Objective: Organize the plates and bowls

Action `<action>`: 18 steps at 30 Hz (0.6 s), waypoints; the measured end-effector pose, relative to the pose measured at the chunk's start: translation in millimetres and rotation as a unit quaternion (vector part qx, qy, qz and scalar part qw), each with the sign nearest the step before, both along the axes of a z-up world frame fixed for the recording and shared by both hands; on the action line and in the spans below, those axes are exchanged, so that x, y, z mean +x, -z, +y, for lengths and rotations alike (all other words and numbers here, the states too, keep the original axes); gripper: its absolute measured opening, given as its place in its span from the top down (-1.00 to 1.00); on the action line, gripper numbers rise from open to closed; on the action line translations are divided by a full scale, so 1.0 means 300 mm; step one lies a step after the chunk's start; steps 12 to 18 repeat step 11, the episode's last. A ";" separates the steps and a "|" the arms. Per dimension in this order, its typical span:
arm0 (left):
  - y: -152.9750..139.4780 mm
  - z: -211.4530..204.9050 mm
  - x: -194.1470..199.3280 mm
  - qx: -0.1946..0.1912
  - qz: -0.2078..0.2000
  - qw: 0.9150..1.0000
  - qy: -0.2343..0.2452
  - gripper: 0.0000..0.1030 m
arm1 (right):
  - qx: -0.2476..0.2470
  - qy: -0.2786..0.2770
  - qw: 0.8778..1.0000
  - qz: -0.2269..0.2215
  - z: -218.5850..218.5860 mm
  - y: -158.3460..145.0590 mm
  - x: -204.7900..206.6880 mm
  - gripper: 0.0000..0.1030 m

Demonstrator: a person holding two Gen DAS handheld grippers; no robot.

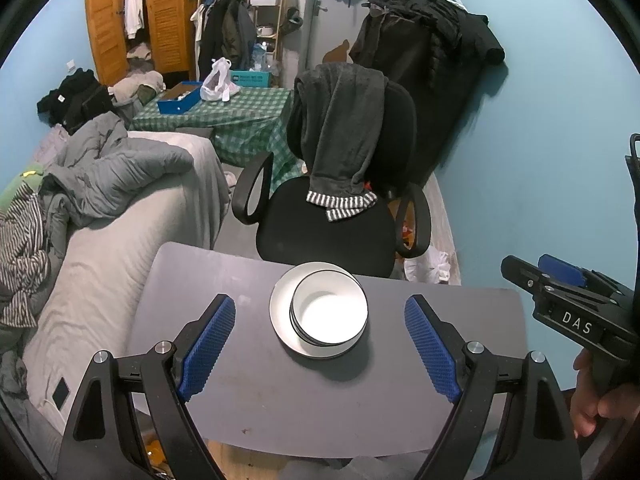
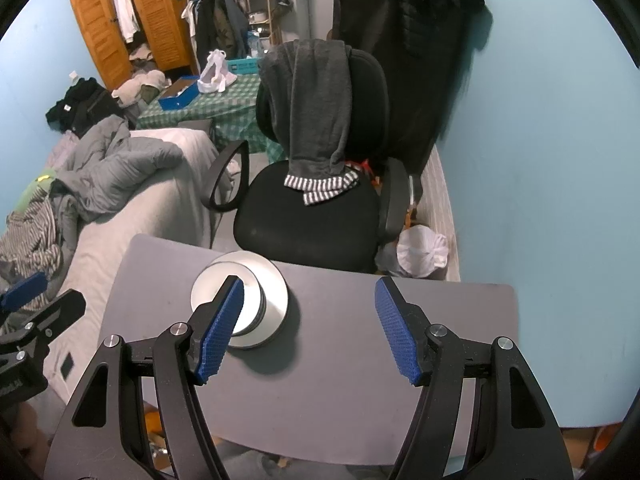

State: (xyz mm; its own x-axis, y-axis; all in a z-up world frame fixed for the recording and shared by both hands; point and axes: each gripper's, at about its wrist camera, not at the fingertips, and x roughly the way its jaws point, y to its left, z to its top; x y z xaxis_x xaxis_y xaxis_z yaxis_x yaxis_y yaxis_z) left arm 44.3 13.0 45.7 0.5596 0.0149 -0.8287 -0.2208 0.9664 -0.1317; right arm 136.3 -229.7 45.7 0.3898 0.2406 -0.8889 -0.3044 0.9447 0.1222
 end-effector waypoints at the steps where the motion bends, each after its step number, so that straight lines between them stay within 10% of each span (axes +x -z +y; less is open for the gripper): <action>1: -0.001 0.001 -0.001 0.000 -0.001 1.000 0.000 -0.71 | 0.000 0.000 1.000 0.000 0.000 0.000 -0.001 -0.30; 18: 0.004 0.004 0.000 -0.008 -0.003 1.000 -0.002 -0.71 | 0.000 -0.001 1.000 0.001 0.003 -0.001 0.002 -0.30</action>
